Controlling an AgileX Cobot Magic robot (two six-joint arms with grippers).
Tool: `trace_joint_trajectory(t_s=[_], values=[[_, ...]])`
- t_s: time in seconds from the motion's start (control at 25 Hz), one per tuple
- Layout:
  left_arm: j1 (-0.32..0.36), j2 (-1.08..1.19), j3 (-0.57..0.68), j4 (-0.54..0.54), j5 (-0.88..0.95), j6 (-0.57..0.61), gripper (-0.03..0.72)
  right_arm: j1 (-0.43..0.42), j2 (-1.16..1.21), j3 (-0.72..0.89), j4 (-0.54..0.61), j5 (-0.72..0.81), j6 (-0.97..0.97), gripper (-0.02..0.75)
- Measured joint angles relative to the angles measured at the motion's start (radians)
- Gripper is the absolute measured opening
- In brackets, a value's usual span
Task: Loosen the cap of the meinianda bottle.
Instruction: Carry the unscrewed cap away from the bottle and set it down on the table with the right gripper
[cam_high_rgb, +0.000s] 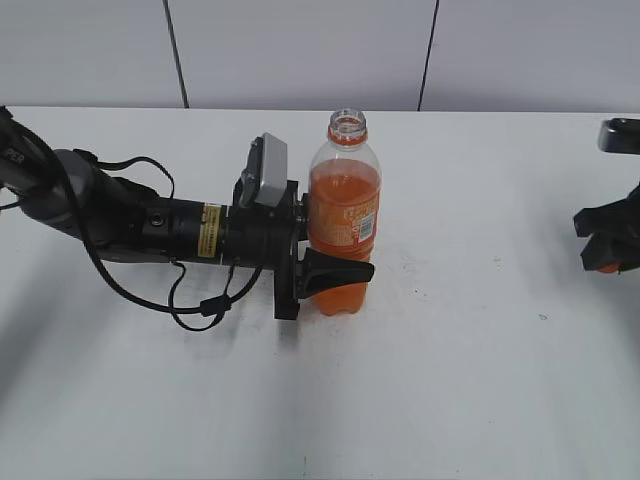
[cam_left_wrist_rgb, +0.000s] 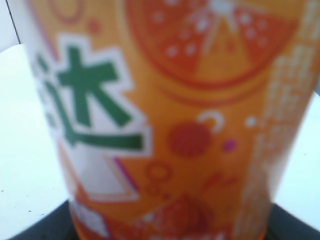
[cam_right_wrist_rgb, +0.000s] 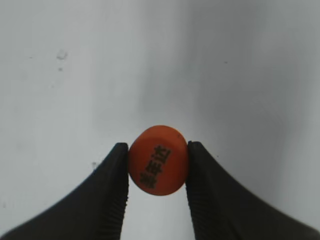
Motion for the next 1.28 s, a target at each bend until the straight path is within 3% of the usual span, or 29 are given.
trace_joint_trajectory(t_s=[0.24,0.64,0.76,0.92,1.28], values=[[0.0,0.0,0.0,-0.002,0.001,0.0,0.392,-0.004,0.045,0.046,0.003,-0.133,0.003,0.269],[0.0,0.0,0.0,-0.002,0.001,-0.001,0.392,-0.004,0.121,0.049,0.012,-0.149,0.007,0.273],[0.0,0.0,0.0,-0.002,0.002,-0.001,0.392,-0.004,0.121,0.049,0.037,-0.149,0.01,0.349],[0.0,0.0,0.0,-0.002,0.002,-0.001,0.392,-0.004,0.121,0.049,0.044,-0.134,0.03,0.542],[0.0,0.0,0.0,-0.004,0.003,-0.001,0.392,-0.004,0.109,0.047,0.046,-0.1,0.043,0.563]])
